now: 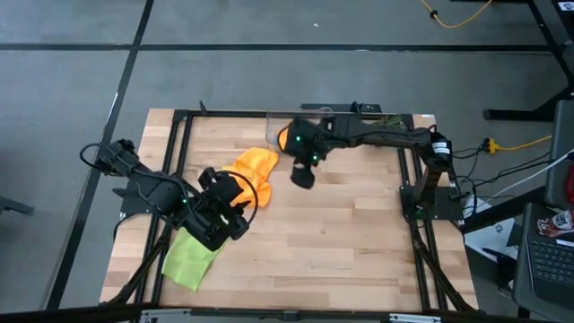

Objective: Fold microfiber towels
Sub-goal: Fold the green microfiber cloth

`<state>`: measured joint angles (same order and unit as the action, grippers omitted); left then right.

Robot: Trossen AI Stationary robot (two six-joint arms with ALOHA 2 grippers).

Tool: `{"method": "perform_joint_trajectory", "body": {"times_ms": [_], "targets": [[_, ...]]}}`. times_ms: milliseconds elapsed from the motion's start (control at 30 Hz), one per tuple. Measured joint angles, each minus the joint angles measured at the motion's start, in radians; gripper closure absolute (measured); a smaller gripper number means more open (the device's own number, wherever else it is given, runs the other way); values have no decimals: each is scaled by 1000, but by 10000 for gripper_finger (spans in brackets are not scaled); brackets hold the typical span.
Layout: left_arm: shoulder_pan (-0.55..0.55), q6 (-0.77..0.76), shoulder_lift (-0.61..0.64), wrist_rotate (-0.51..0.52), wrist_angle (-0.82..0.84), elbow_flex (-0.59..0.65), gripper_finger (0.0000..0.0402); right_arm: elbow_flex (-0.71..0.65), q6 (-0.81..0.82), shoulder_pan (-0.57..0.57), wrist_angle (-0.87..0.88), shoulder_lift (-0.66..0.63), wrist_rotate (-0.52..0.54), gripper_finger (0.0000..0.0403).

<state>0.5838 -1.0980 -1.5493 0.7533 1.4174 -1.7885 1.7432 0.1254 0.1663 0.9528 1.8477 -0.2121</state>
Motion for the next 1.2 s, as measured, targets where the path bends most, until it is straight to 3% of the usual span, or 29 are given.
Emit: {"method": "perform_joint_trajectory", "body": {"times_ms": [267,433,700,833,1000,1200], "targets": [[0,-73,-54,-48,-16,0,243,0,-95,-100,235,0,-1,131],[0,-125,-93,-167,-12,0,243,0,-106,-165,379,0,0,131],[11,-559,-149,-465,77,0,243,-40,-137,-319,390,-46,0,131],[21,-597,-208,-542,111,0,243,-199,-96,-400,282,-159,0,131],[11,-574,-291,-601,139,1,243,-492,82,-487,87,-360,-1,131],[-7,-821,-401,-652,137,23,243,-784,379,-571,-116,-573,2,131]]}}
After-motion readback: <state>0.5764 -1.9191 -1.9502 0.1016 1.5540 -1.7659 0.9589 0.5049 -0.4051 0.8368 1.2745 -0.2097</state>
